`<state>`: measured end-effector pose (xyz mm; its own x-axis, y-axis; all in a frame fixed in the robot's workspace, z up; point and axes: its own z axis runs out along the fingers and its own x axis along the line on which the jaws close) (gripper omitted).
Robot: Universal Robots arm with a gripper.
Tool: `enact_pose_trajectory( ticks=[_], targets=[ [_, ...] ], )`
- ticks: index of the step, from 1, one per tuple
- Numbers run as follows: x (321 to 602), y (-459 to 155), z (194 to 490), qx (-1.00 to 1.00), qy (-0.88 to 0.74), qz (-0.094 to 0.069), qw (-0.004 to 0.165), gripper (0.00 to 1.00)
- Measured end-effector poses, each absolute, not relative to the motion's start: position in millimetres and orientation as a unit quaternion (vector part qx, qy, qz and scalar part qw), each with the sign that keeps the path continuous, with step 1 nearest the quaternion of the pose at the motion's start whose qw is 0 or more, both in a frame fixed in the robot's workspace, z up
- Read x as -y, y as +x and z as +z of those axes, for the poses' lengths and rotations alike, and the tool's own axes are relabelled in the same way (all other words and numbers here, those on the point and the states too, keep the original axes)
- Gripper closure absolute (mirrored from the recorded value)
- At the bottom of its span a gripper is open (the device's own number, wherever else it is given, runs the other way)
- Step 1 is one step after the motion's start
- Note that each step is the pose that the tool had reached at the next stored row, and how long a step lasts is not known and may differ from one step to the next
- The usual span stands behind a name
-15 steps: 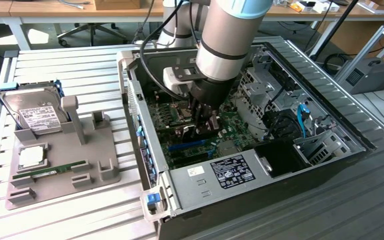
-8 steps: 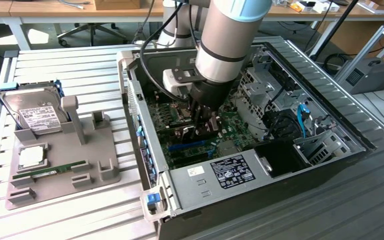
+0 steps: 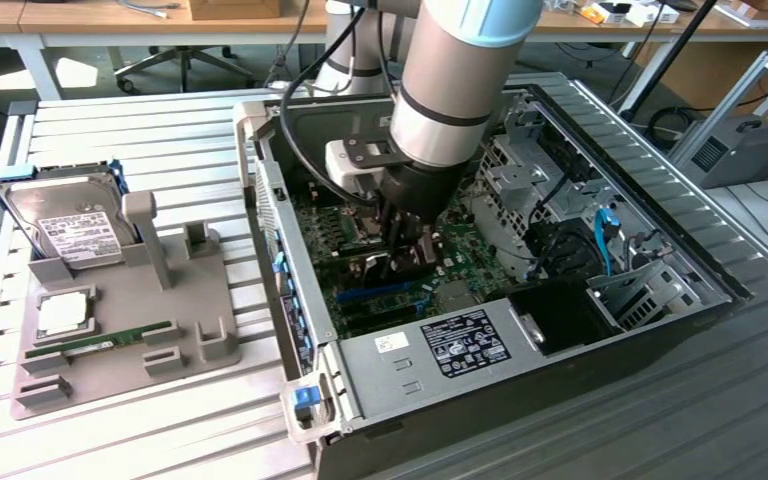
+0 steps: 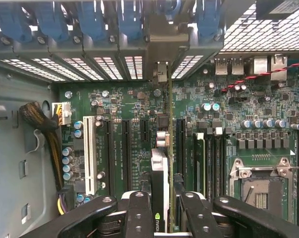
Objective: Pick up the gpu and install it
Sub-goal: 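Insert the gpu into the slot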
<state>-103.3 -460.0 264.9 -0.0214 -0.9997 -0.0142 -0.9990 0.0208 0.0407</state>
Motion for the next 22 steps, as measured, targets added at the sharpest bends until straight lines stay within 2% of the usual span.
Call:
enact_pose_trajectory(
  ticks=[22],
  targets=[
    [460.1, -104.4, 257.6, 0.713, 0.7, -0.019, 0.009, 0.73]
  ],
)
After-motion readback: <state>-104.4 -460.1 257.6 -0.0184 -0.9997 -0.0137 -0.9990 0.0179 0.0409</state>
